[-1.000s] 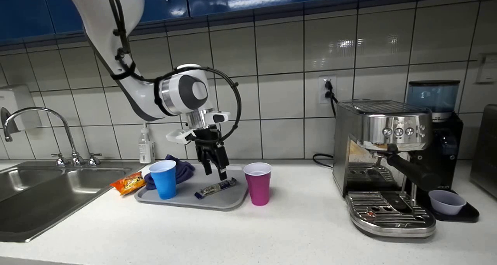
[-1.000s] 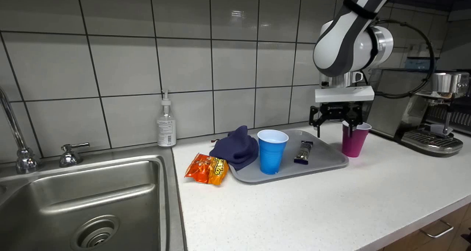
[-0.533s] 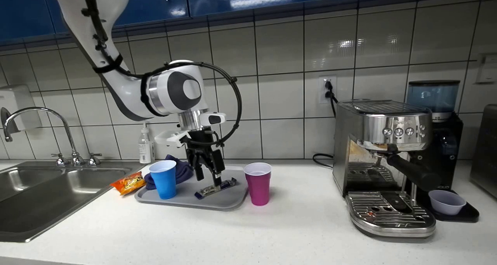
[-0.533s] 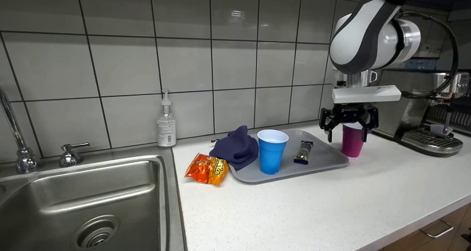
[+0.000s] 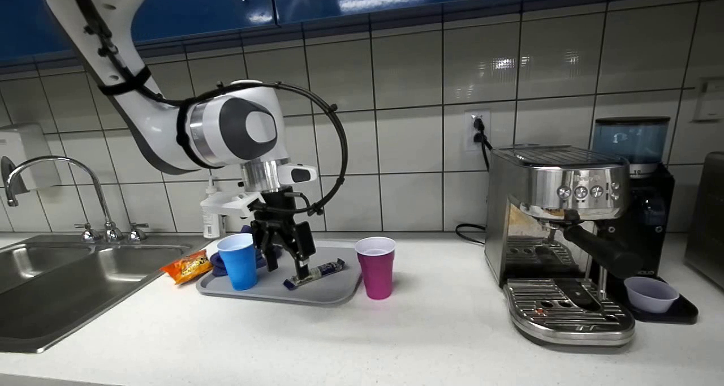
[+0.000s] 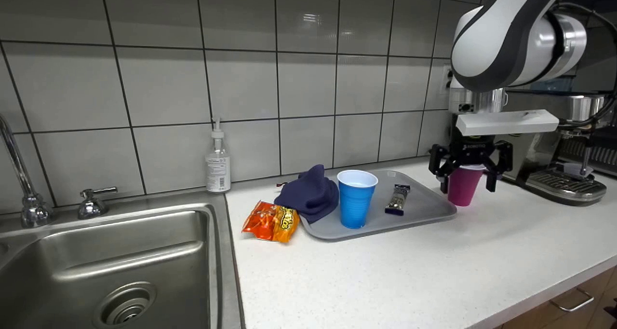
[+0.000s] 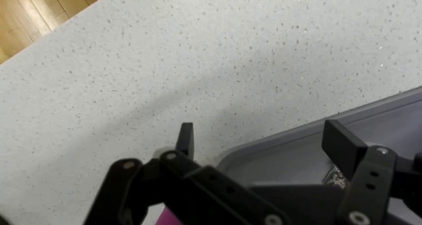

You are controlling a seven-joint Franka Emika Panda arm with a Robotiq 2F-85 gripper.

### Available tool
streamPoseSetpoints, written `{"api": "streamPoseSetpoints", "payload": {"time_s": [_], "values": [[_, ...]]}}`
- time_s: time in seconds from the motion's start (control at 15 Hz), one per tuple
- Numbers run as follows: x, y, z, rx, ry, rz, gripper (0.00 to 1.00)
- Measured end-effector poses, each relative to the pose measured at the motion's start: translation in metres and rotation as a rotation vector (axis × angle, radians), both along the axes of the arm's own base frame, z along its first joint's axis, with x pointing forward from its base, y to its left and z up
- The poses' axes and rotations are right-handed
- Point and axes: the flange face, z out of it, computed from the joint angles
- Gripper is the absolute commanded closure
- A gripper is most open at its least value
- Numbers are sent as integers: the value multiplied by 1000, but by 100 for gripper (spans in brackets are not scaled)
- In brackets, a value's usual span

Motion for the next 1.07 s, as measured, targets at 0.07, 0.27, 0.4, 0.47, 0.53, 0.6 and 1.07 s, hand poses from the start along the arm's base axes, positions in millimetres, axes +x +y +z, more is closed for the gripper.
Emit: {"api": "streamPoseSetpoints", "payload": {"time_s": [0.07,0.27,0.4,0.47,0.53,0.6,1.07], "values": [[-6,3,1,5,4,22,0],[-21,9,3,17,10,73,0],[-28,12,5,22,13,96,0],[-31,12,5,24,13,105,0],[-34,13,6,25,13,113,0],[-36,13,7,27,14,117,0],[-40,13,6,27,19,117,0]]}}
